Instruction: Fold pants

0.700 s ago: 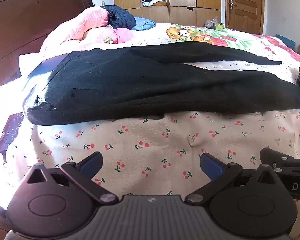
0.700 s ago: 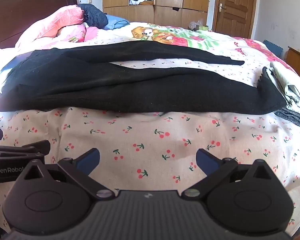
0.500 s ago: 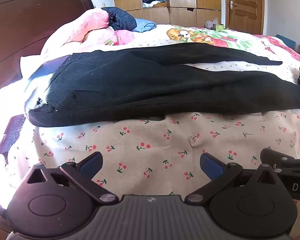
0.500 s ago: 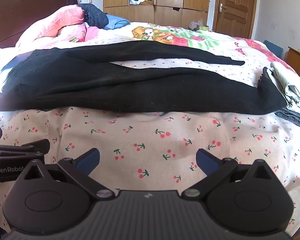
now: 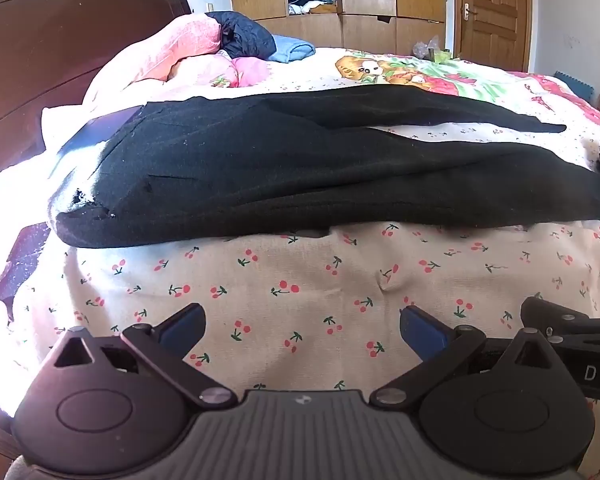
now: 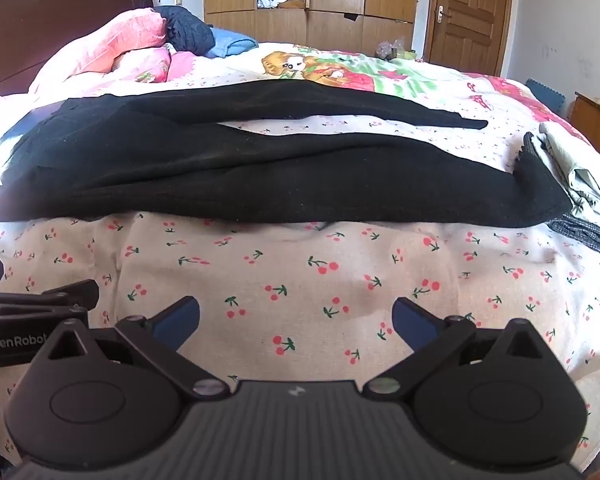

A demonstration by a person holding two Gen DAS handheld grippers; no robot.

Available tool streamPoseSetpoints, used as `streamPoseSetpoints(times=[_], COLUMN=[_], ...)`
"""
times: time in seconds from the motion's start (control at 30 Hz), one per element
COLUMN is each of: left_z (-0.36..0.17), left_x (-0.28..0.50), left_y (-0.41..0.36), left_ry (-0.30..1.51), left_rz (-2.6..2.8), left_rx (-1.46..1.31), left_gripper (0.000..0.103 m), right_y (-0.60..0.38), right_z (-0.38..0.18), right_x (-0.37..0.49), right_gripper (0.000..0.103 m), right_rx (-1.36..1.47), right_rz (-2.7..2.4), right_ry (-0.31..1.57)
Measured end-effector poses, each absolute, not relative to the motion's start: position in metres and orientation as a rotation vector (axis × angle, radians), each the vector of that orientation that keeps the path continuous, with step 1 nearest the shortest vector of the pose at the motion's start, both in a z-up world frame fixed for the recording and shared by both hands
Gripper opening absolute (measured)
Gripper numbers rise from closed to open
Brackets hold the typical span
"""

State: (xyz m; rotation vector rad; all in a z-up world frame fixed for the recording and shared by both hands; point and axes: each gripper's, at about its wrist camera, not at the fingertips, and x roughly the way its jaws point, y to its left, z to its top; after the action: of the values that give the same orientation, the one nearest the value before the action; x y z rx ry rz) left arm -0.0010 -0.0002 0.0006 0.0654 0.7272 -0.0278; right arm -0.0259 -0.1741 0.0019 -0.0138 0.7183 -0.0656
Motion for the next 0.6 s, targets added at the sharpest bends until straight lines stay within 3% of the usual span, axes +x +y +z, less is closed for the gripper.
streamPoseSetpoints(times=[0.6], left_z=[0.001], left_x=[-0.0043], left_y=[-0.0028], left_ry=[0.695], left_rz=[-0.025], left_rx=[0.105], left_gripper=[0.103], right_y=[-0.1752], right_z=[0.0018], right_x=[-0.0265], right_gripper=[0.102], right_rx=[-0.004], right_rz=[-0.066], right_ry=[0.721])
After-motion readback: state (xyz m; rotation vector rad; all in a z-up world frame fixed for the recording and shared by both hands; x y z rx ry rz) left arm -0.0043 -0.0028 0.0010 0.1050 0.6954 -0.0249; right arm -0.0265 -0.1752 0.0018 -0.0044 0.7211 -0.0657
